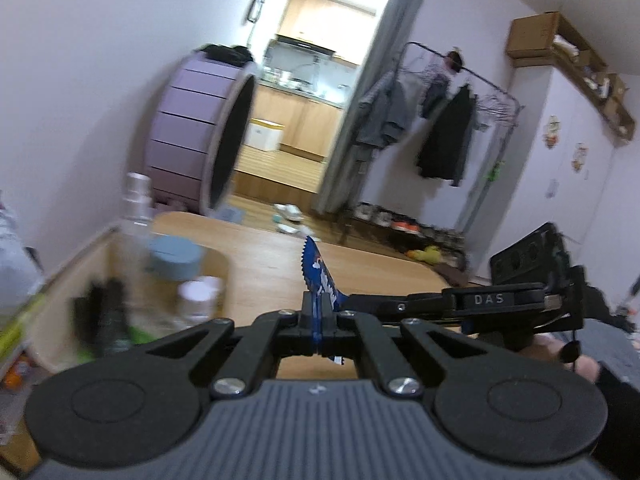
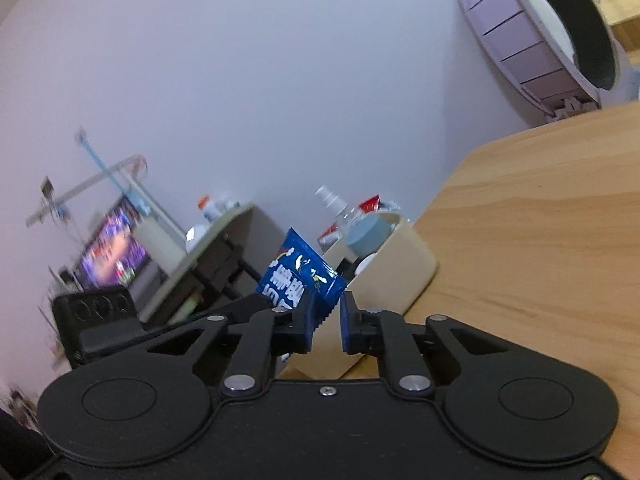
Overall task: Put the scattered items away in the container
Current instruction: 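Carry the blue packet with the left tool over the cream basket, then open the left tool to drop the packet into the basket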
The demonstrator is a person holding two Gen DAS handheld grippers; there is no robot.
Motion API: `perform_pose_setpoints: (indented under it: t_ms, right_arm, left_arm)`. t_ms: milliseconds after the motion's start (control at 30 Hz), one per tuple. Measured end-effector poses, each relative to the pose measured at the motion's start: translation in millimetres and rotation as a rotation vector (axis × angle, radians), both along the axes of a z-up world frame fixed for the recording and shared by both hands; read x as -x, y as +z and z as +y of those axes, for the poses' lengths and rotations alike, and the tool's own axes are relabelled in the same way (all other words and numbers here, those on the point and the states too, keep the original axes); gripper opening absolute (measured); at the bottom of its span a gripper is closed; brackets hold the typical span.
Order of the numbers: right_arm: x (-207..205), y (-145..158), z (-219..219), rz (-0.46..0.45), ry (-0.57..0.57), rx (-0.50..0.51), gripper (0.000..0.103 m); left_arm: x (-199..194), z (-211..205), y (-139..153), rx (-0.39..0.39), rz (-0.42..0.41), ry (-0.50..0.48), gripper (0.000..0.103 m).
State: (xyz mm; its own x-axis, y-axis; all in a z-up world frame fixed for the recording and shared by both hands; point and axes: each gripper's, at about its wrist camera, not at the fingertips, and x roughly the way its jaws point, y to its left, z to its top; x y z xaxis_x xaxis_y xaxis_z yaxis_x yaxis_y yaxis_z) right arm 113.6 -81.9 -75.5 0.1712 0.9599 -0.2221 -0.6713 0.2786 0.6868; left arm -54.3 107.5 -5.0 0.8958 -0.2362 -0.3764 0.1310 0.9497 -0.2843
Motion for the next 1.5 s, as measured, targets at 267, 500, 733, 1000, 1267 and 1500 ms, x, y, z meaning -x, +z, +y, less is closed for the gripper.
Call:
perform_pose_setpoints:
  t_ms: [267, 500, 733, 1000, 1267, 1500]
  right_arm:
    - [6.5, 11.9, 68.5, -0.023, 0.025, 0.111, 0.013]
    - [6.1, 12.4, 106.6, -0.076, 0.013, 0.245, 0.013]
    - [7.5, 12.5, 113.4, -0.110, -0.033, 0.289, 0.014]
    - [19.0, 23.0, 112.7, -0.190, -0.069, 0.327, 0.039]
    - [32.8, 40.0, 117.0, -0.256, -0.097, 0.374, 0.064]
    - [44.8, 58.5, 121.1, -0.266, -0.113, 0.460, 0.093]
  left_arm:
    - [12.9, 43.2, 3.5, -0.113, 0.065, 0.177, 0.000]
    - [-8.2, 68.9, -9.7, -0.092, 0.116, 0.185, 0.000]
    - [-30.0, 77.8, -26.3, -0.077, 0.194, 0.183, 0.004]
    - [-18.3, 78.9, -20.9, -0.174, 0.222, 0.197, 0.016]
    - [0.5, 81.0, -1.8, -0.198, 0.212, 0.220, 0.049]
    - [1.3, 82.6, 31.8, -0.168, 0.308, 0.230, 0.082]
